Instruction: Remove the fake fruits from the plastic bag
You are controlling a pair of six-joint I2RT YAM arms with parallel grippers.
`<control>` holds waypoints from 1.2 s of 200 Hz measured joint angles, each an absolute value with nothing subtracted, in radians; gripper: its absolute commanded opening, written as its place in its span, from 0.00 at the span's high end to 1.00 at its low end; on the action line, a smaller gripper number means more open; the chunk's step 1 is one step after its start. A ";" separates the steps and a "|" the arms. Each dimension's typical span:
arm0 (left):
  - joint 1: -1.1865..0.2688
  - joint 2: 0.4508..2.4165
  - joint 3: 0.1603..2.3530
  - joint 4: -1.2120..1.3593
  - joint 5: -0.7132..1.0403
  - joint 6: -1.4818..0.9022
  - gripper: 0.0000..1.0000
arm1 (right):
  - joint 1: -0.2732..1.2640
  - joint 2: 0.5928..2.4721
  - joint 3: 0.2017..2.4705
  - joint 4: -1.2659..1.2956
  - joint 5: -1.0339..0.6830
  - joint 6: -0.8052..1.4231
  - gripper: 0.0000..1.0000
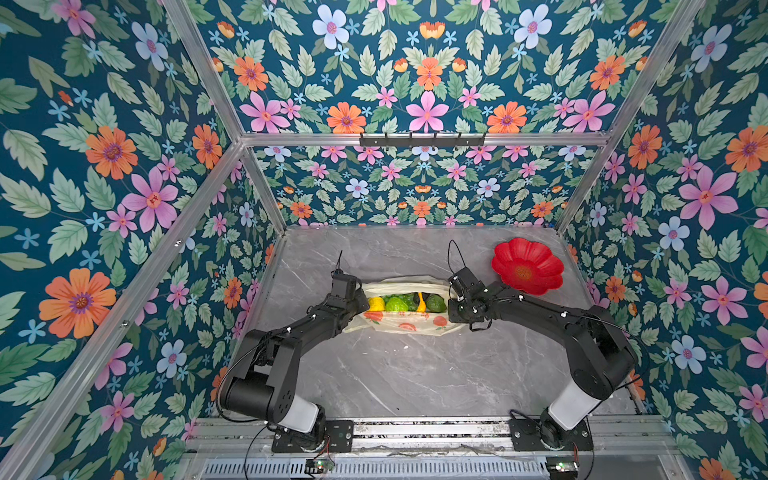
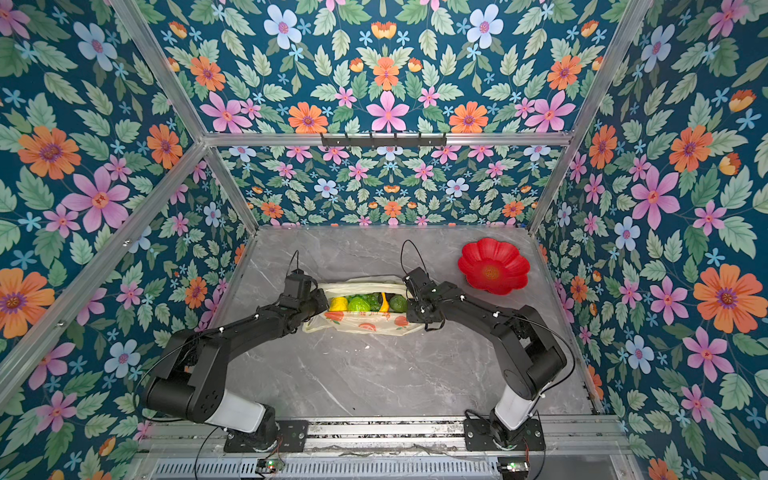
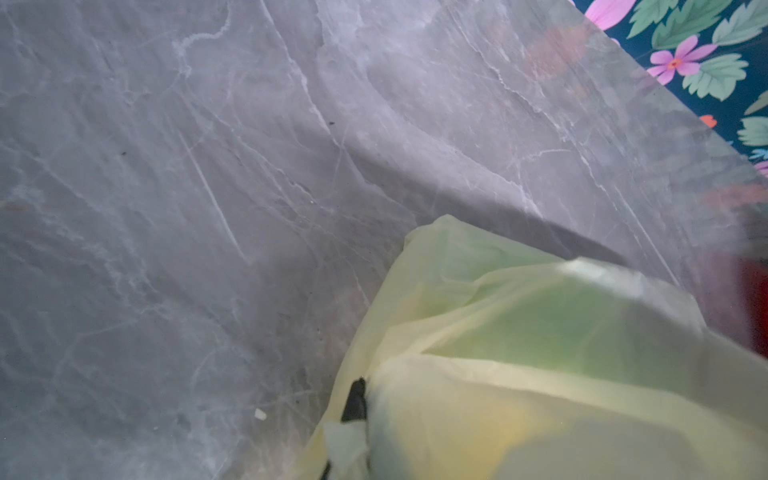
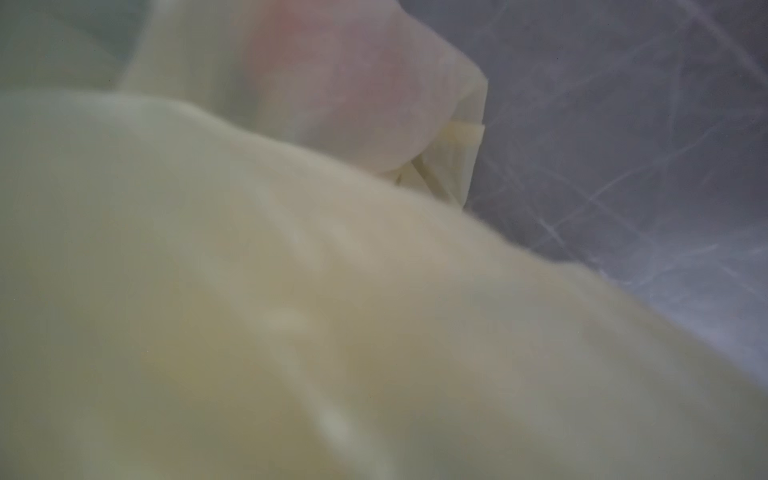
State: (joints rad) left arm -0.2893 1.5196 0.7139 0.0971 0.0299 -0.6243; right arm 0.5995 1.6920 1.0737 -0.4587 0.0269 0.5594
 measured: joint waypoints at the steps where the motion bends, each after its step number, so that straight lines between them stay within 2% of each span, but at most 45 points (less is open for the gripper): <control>1: -0.287 1.523 0.716 0.097 0.032 -0.624 1.00 | 0.599 1.692 1.073 -0.457 0.026 0.559 0.86; 23: -0.278 1.561 0.743 0.097 0.059 -0.625 1.00 | 0.587 1.715 1.074 -0.422 0.017 0.554 0.89; 61: -0.288 1.609 0.807 0.079 0.101 -0.596 0.93 | 0.579 1.765 1.157 -0.392 -0.009 0.545 0.94; 92: -0.327 1.615 0.853 0.036 0.109 -0.549 0.73 | 0.580 1.787 1.225 -0.379 -0.044 0.534 0.95; 123: -0.360 1.573 0.867 -0.019 0.085 -0.513 0.42 | 0.578 1.783 1.254 -0.387 -0.041 0.514 0.96; 152: -0.361 1.478 0.832 -0.079 0.016 -0.491 0.25 | 0.569 1.775 1.256 -0.402 -0.032 0.501 0.96; 193: -0.390 1.313 0.755 -0.140 -0.080 -0.463 0.17 | 0.567 1.771 1.254 -0.407 -0.030 0.494 0.96; 240: -0.508 1.243 0.751 -0.175 -0.191 -0.408 0.12 | 0.564 1.771 1.261 -0.410 -0.033 0.493 0.96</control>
State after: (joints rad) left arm -0.5076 1.2434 0.7506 -0.1749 -0.1909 -0.4084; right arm 0.5644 1.7706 1.2610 -0.4099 -0.0334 0.4934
